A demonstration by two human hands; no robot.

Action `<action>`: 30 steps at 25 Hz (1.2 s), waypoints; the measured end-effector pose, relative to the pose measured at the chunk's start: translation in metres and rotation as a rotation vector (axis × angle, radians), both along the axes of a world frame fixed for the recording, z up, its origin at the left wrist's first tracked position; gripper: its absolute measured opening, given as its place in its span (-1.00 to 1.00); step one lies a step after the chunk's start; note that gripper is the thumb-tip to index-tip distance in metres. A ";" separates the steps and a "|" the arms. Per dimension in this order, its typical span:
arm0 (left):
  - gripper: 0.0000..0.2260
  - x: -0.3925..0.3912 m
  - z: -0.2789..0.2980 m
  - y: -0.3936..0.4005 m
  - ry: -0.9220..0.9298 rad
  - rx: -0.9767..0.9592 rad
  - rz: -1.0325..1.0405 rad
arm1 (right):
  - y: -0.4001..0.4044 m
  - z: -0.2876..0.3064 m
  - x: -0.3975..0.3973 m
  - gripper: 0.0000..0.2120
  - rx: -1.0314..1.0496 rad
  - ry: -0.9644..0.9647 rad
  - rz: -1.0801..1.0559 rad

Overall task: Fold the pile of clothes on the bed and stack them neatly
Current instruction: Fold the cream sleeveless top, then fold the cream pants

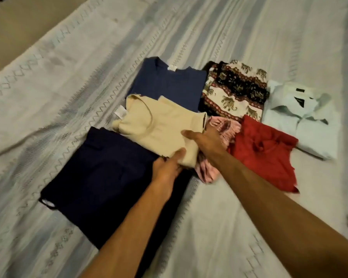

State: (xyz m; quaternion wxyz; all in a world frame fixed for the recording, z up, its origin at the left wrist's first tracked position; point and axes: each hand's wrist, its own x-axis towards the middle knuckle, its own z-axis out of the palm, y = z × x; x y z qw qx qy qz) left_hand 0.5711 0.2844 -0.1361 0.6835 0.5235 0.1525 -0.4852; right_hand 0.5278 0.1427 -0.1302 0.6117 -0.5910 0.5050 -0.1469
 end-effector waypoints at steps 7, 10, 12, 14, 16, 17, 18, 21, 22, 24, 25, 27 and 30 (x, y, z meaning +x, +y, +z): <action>-0.62 -0.055 0.019 0.014 -0.415 0.421 -0.162 | 0.064 0.028 -0.085 -0.53 -0.323 0.119 -0.068; -0.66 -0.121 0.045 0.033 -0.619 0.375 -0.457 | 0.075 0.031 -0.183 -0.59 -0.309 0.318 0.084; -0.74 -0.160 0.044 0.037 -0.605 0.299 -0.787 | 0.081 0.037 -0.265 -0.62 -0.262 0.495 0.180; -0.82 -0.189 0.038 0.031 -0.518 0.256 -1.015 | 0.087 0.041 -0.341 -0.66 -0.203 0.630 0.214; -0.87 -0.230 0.044 0.012 -0.508 0.231 -1.169 | 0.090 0.047 -0.420 -0.68 -0.158 0.802 0.150; -0.86 -0.250 0.047 0.002 -0.506 0.229 -1.219 | 0.091 0.053 -0.456 -0.68 -0.137 0.878 0.109; -0.85 -0.271 0.048 -0.008 -0.488 0.235 -1.265 | 0.092 0.057 -0.491 -0.67 -0.117 0.946 0.077; -0.83 -0.324 0.038 -0.036 -0.460 0.263 -1.363 | 0.090 0.061 -0.579 -0.58 -0.166 1.161 0.010; -0.82 -0.338 0.030 -0.046 -0.476 0.274 -1.394 | 0.085 0.063 -0.601 -0.53 -0.198 1.230 -0.042; -0.81 -0.367 0.017 -0.064 -0.519 0.271 -1.449 | 0.070 0.053 -0.647 -0.43 -0.236 1.345 -0.174; -0.79 -0.382 0.013 -0.076 -0.536 0.239 -1.449 | 0.058 0.046 -0.668 -0.39 -0.250 1.392 -0.218; -0.69 -0.412 -0.002 -0.105 -0.607 0.165 -1.411 | 0.037 0.028 -0.702 -0.40 -0.227 1.438 -0.196; -0.47 -0.455 -0.027 -0.151 -0.711 0.075 -1.313 | 0.018 0.014 -0.724 -0.67 -0.249 1.343 -0.024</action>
